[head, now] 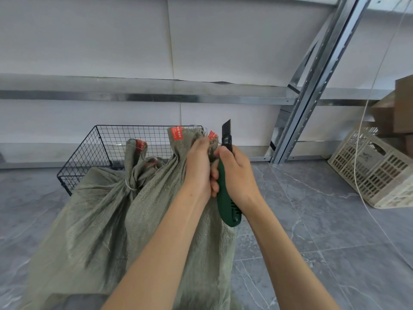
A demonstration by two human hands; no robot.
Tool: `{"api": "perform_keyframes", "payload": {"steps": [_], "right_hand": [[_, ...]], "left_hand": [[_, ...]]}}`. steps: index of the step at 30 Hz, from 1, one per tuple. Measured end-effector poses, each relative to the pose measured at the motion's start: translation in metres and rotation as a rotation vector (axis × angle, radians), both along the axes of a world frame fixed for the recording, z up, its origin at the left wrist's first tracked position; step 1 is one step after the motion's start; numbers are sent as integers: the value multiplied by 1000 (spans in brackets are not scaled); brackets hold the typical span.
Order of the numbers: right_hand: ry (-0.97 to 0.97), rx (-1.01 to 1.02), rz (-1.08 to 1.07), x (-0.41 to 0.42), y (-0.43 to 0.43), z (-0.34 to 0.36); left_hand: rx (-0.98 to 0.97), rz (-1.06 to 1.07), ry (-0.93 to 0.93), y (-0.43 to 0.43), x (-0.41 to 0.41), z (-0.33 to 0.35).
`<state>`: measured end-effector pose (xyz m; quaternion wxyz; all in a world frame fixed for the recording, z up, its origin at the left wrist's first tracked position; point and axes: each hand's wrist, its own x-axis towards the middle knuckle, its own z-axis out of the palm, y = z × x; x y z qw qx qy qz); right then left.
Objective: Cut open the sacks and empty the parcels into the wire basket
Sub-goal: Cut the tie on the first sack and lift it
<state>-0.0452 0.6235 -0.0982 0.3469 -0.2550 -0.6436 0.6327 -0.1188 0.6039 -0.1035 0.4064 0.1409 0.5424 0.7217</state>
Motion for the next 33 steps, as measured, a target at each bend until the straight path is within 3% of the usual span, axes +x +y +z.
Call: {"api": "perform_keyframes", "payload": {"steps": [9,14,21,24,30,33], "right_hand": [[40,-66,-112,4,9,7],[-92,-7,-193,8,26,8],[-253,33,-71,10,31,7],[-301,59,-21,9,32,5],[-332,70,20,2,31,1],[-314,35,-2,-3,29,-1]], "left_hand": [[161,-5,81,-2,-10,-7],[112,63,294,-16,-7,-8],[57,188,552,-30,0,-15],[43,249,454,-36,3,-11],[100,123,-57,-39,-7,-6],[134,52,-109,-43,-9,-3]]}}
